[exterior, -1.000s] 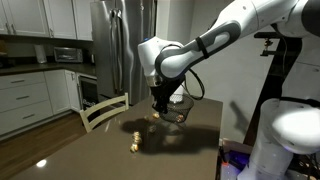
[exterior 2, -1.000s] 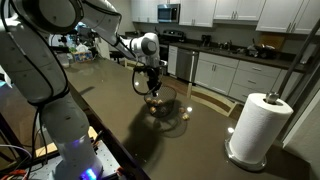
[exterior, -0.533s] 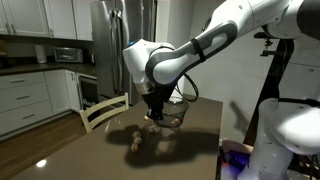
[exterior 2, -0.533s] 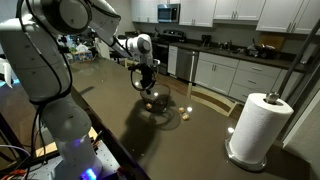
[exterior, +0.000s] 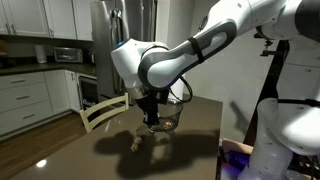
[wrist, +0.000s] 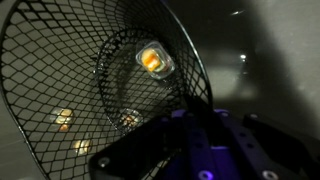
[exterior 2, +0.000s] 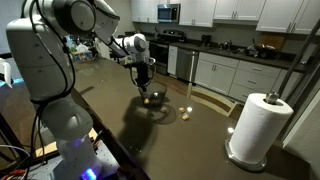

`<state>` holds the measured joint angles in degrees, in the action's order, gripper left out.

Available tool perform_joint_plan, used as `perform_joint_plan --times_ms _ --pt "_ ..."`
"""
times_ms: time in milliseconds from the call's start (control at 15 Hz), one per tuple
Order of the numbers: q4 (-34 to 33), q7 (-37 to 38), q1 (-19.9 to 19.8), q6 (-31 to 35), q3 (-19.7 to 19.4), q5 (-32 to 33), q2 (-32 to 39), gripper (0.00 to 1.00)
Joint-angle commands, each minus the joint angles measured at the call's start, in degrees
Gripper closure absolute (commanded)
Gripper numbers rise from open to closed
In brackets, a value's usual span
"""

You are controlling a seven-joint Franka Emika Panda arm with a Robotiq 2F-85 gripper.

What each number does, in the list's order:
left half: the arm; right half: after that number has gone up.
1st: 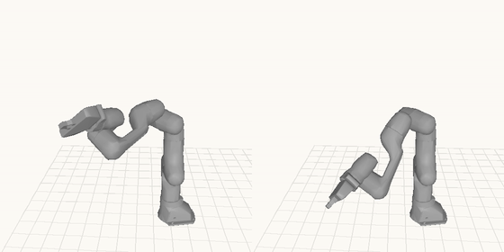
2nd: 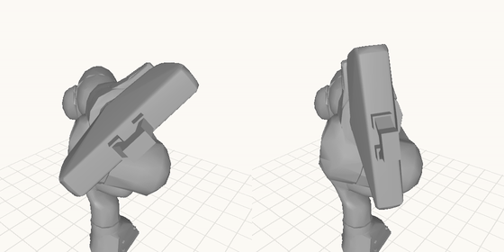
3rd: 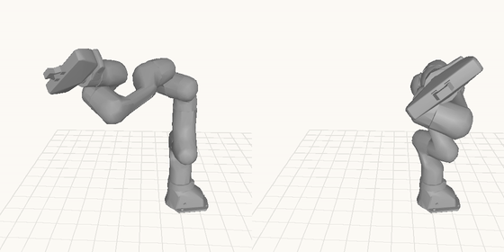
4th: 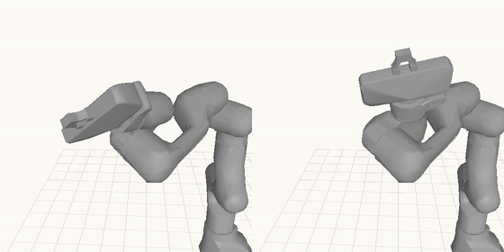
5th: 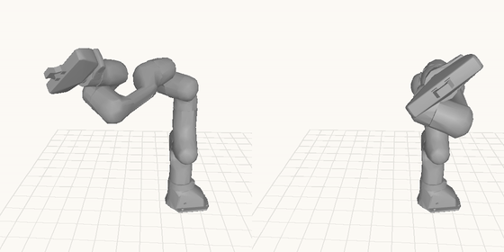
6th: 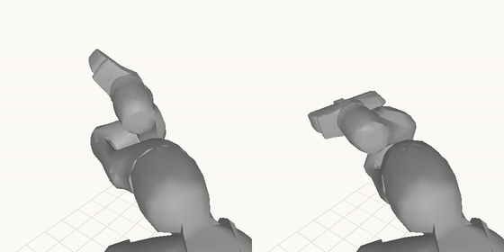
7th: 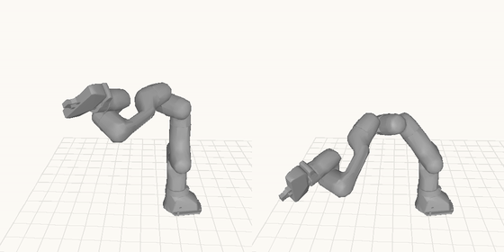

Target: Move the basket to the left

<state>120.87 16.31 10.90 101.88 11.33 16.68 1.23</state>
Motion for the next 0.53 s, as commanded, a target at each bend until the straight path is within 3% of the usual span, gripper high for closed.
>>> perform_joint_plan --times_ms 0,467 --pt "-1.8 -3.1 1.3 -3.0 0.9 -0.3 1.3 0.95" --pt "-1.2 -2.8 3.8 -4.8 2.7 -2.7 2.9 0.95"
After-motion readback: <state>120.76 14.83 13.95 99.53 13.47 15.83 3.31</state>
